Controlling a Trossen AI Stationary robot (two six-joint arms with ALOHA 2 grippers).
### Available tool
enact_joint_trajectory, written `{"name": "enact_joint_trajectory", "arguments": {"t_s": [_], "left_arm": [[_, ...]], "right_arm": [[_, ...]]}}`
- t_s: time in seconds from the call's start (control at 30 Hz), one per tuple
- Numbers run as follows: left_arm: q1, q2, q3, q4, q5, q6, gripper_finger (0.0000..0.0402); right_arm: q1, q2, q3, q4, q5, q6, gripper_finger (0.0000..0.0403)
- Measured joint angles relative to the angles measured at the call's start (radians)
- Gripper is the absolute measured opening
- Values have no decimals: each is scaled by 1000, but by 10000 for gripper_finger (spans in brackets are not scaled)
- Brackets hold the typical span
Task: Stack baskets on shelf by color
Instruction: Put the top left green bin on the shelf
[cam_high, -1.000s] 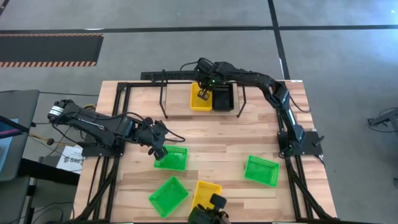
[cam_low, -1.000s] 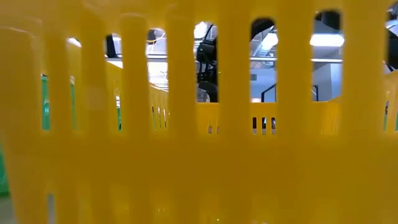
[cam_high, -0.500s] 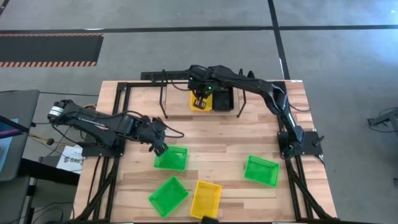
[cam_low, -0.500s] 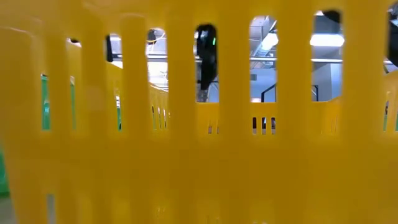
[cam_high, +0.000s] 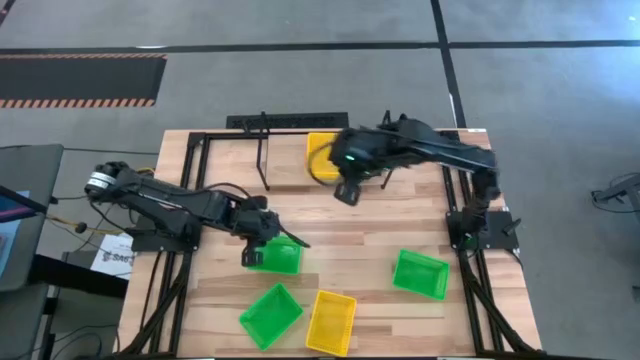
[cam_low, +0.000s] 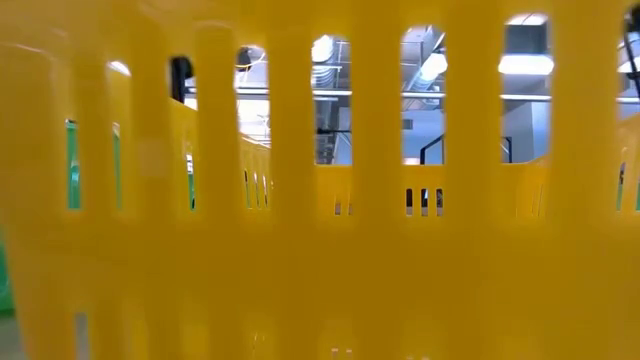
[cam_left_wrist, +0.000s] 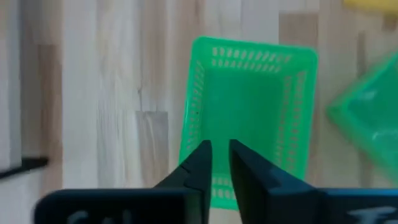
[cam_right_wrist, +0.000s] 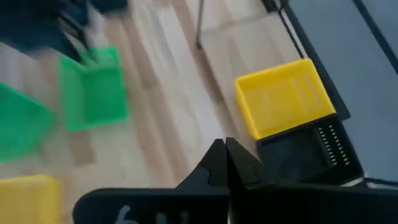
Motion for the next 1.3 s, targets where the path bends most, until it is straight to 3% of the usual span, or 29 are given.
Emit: {"name": "enact_joint_trajectory", "arguments": {"t_s": [0.33,0.53,0.7,1.0,1.3], "left_arm": [[24,233,0,-23,-22,163,163],[59,326,3,-24,-67,200,192],[78,341,10,-25,-23,174,190],[75,341,141,-119,12,58,139],[72,338,224,-126,114,101,133]], "right_arm": [[286,-147,1,19,248,276,2],[390,-151,0,19,325,309,3],[409,-138,0,9,331,304,3],[381,-139,0,-7,331,249,3],[373,-139,0,-11,327,222,3]]}}
